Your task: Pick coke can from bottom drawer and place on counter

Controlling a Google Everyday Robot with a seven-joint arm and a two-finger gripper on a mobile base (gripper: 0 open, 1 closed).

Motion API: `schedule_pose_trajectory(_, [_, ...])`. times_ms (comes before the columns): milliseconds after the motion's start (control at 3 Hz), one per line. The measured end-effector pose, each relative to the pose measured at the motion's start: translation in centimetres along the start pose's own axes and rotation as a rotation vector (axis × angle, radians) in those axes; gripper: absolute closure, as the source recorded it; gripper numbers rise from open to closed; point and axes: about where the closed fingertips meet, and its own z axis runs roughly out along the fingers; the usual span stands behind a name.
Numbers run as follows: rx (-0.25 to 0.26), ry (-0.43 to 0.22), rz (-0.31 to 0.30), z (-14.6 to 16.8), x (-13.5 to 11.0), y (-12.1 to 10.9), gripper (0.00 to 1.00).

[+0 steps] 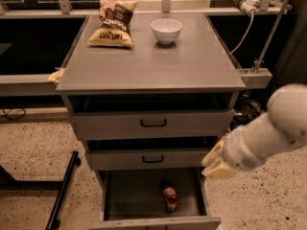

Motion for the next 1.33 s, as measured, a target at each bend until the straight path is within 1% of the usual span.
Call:
schedule_pose_trajectory(333, [-0.023,-0.040,0.036,4.5,1.6,-1.0,0.88])
schedule_pose_trajectory(667, [-0.022,-0.040,0.037,4.5,1.6,-1.0,1.00])
schedule_pose_trajectory(1000, [-0.034,-0.067,0.055,9.1,5.0,-1.0,1.00])
schedule_pose_trajectory(1333, [0.001,-0.154,0.020,16.1,8.1,-3.1,1.00])
